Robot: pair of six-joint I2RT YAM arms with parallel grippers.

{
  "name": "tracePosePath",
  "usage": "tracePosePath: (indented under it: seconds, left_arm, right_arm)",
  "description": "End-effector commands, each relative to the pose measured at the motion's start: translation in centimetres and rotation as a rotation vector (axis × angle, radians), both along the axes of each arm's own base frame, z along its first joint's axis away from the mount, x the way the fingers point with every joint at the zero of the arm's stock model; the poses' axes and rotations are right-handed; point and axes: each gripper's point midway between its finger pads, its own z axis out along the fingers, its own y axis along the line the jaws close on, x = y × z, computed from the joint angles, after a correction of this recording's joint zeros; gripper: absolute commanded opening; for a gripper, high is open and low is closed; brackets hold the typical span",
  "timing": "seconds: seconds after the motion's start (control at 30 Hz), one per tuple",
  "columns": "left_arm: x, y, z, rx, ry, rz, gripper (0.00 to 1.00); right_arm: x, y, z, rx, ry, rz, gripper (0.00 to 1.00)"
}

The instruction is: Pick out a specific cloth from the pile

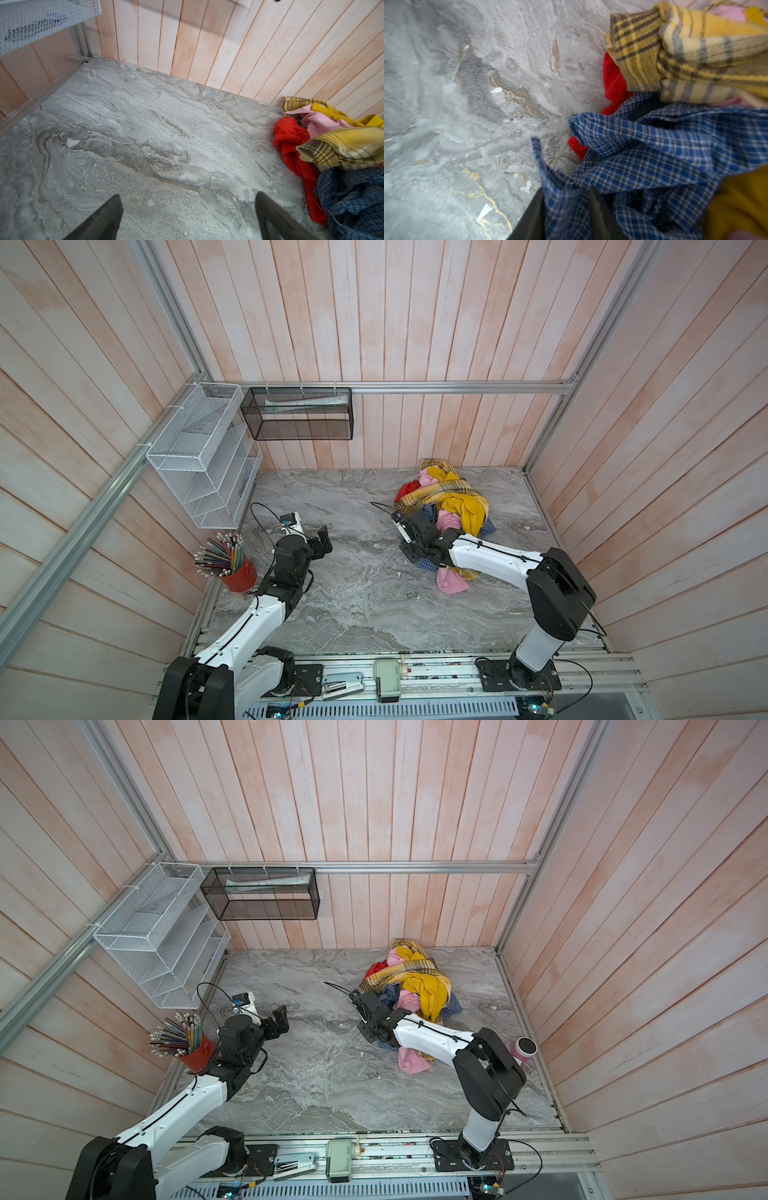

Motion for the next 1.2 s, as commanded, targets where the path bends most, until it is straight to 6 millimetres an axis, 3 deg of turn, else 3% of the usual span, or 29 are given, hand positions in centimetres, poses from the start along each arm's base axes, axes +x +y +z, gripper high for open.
tracePosePath:
  seconds: [0.0, 0.13, 0.17, 0.27, 0.4, 0.57, 0.7, 0.8, 1.03, 1.17]
  left_arm:
    - [-0.3, -0.4, -0.6, -0.012, 0.008, -0.015, 1.00]
    - [-0.4, -0.2, -0.6, -0.006, 0.005, -0.010, 1.00]
    - [-0.4, -0.2, -0.6, -0.005, 0.006, -0.011, 1.00]
    - [-0.4, -0.3, -0.7, -0.007, 0.006, -0.012, 1.00]
    - [-0.3, -0.4, -0.8, -0.014, 0.008, -0.013, 1.00]
    - [-0.3, -0.4, -0.8, -0.019, 0.006, -0.014, 1.00]
    - [-0.4, -0.3, -0.9, -0.014, 0.008, -0.012, 1.00]
    - [-0.5, -0.3, -0.9, -0.016, 0.010, -0.013, 1.00]
    - [-0.7, -0.2, -0.9, -0.015, 0.009, -0.009, 1.00]
    - [-0.9, 0.0, -0.7, -0.005, 0.007, -0.005, 1.00]
  right_arm:
    - [1.6, -1.2, 0.7, -0.088, -0.067, -0.057, 0.46]
    - [2.7, -2.3, 1.6, -0.146, -0.139, -0.099, 0.76]
    - [2.9, -2.3, 1.9, -0.151, -0.154, -0.101, 0.79]
    - [3.5, -1.8, 1.7, -0.161, -0.170, -0.081, 0.81]
    - [4.0, -0.6, -1.1, -0.196, -0.108, -0.032, 0.81]
    - [5.3, -1.0, -2.9, -0.218, -0.099, -0.047, 0.72]
    - [6.5, -2.5, -3.2, -0.278, -0.133, -0.081, 0.63]
    - [7.3, -4.0, -3.1, -0.322, -0.144, -0.121, 0.51]
    - [7.4, -4.4, -2.8, -0.304, -0.155, -0.130, 0.02]
    - [7.1, -4.5, -0.5, -0.243, -0.174, -0.148, 0.00]
